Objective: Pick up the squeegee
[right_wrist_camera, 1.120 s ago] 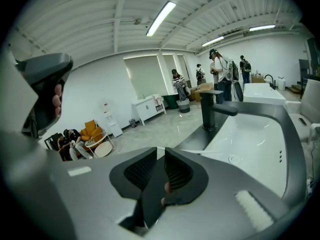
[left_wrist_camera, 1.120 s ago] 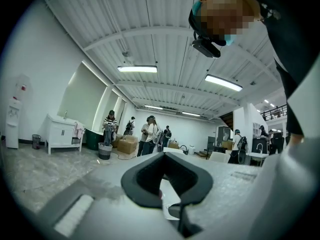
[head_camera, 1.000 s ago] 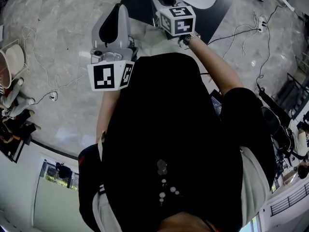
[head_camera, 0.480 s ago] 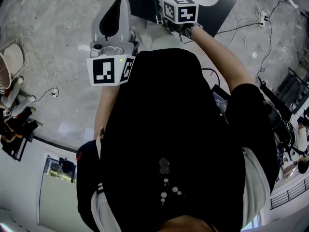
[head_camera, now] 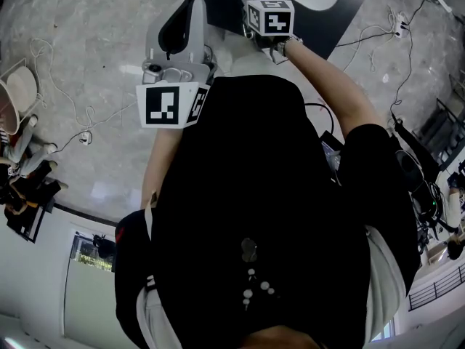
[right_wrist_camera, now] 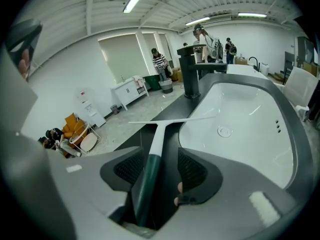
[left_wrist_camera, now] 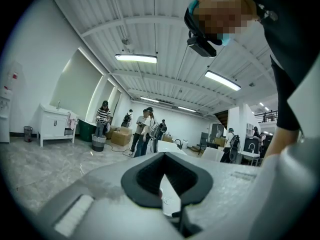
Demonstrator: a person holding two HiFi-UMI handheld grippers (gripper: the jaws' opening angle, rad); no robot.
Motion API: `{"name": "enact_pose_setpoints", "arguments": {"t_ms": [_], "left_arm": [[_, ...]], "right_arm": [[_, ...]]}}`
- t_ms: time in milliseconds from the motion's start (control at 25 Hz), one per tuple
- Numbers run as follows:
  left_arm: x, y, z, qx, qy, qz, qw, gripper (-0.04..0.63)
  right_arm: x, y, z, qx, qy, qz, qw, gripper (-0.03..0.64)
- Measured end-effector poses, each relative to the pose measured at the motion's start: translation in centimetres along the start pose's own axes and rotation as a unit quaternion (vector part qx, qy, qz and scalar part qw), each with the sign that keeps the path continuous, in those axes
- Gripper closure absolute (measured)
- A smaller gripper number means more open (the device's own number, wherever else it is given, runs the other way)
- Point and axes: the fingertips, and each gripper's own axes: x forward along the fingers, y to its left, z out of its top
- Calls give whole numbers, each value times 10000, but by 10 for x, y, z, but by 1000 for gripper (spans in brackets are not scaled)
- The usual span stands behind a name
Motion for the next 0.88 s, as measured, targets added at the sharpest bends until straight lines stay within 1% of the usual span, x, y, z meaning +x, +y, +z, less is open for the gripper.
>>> {"name": "enact_pose_setpoints", "arguments": {"t_ms": [200,560,760,880], "left_arm": [[4,11,-3,-40,77,24,10000,595],[3,28,-8,-57,195,127,9997,595],[2,34,-9,-66,200,131,9997,595],[-1,37,-9,-69,198,148,9997,595]], "right_arm": [[14,-5,-3,-68,172,-21,9998,410],[35,3,-9,-86,344,-35,9994,413],[38,2,-10,-198,297,-283,9990,429],[40,-1,-8,-244,247,-450,9984,458]]}}
